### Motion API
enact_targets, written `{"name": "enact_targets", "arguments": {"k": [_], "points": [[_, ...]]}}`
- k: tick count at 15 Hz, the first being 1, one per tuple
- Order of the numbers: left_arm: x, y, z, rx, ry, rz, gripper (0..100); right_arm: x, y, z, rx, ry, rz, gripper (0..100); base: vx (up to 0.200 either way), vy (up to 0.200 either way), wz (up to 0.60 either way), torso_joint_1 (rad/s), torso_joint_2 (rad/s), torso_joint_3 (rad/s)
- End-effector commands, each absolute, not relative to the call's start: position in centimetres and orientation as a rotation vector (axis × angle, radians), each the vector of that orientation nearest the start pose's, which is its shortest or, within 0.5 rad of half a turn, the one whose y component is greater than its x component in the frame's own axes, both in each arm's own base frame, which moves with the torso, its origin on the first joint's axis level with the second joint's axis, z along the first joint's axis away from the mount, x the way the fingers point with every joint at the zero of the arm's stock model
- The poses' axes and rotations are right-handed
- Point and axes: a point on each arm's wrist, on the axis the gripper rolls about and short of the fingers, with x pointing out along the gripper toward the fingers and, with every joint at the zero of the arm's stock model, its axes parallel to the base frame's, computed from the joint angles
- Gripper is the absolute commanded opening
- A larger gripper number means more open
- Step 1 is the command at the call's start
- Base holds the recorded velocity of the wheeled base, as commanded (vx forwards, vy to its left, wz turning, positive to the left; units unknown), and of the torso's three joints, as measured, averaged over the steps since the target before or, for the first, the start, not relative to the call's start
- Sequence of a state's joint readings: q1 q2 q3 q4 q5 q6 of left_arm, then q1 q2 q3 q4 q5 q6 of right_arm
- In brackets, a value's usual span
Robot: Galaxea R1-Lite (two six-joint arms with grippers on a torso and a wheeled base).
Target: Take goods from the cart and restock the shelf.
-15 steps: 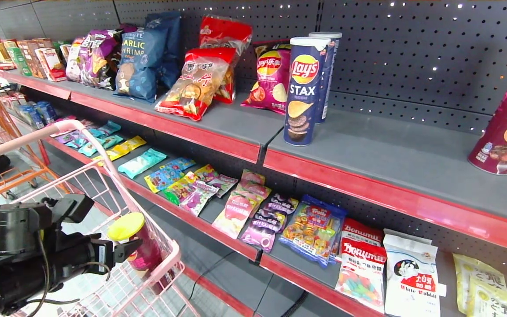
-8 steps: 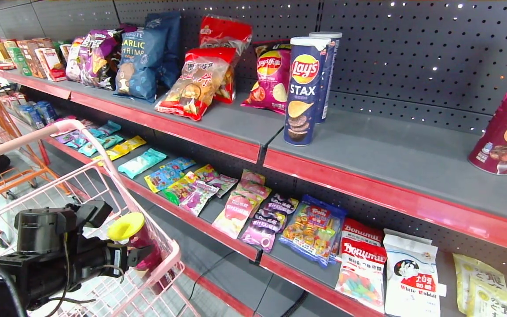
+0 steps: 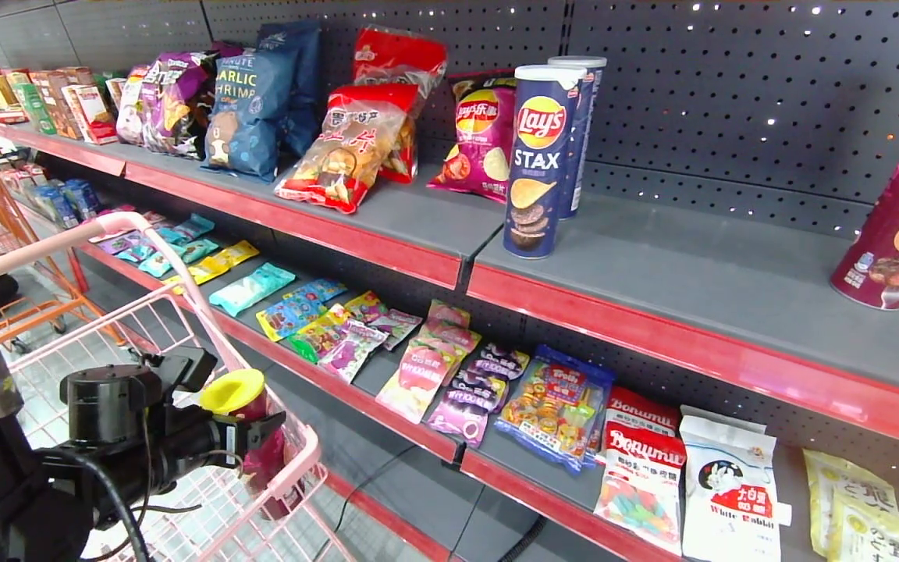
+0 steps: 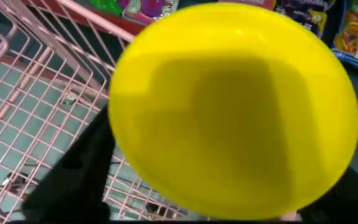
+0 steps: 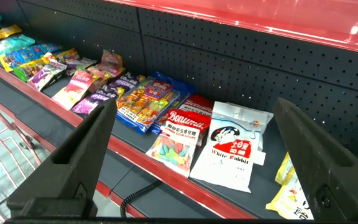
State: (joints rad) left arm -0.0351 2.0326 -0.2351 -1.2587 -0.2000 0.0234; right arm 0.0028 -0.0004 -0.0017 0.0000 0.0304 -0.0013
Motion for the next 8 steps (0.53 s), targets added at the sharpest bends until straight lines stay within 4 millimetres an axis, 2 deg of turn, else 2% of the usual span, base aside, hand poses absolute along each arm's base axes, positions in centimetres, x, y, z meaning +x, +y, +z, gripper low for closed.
{"name": "enact_targets", "arguments": {"k": [1,4,6,7,8], "points": [[26.0,-1.4,1.4,-0.02,0.538,-0.24,0,-2.3,0.1,7.6,-0.002,-0.002,0.034,100,0.0,0.0,0.0,0.0,0.0,0.0],[26.1,-1.3,2.0,-0.022,0.493,-0.23,0,-2.3,0.1,7.6,-0.002,-0.002,0.034,100,0.0,0.0,0.0,0.0,0.0,0.0],[25.9,-1.0,4.8,-0.02,0.398,-0.219,0,-2.3,0.1,7.6,-0.002,-0.002,0.034,100,0.0,0.0,0.0,0.0,0.0,0.0],[25.9,-1.0,4.8,-0.02,0.398,-0.219,0,-2.3,0.1,7.6,-0.002,-0.002,0.034,100,0.0,0.0,0.0,0.0,0.0,0.0],[24.5,-0.2,9.0,-0.019,0.318,-0.194,0,-2.3,0.1,7.6,-0.002,-0.002,0.034,100,0.0,0.0,0.0,0.0,0.0,0.0]]}}
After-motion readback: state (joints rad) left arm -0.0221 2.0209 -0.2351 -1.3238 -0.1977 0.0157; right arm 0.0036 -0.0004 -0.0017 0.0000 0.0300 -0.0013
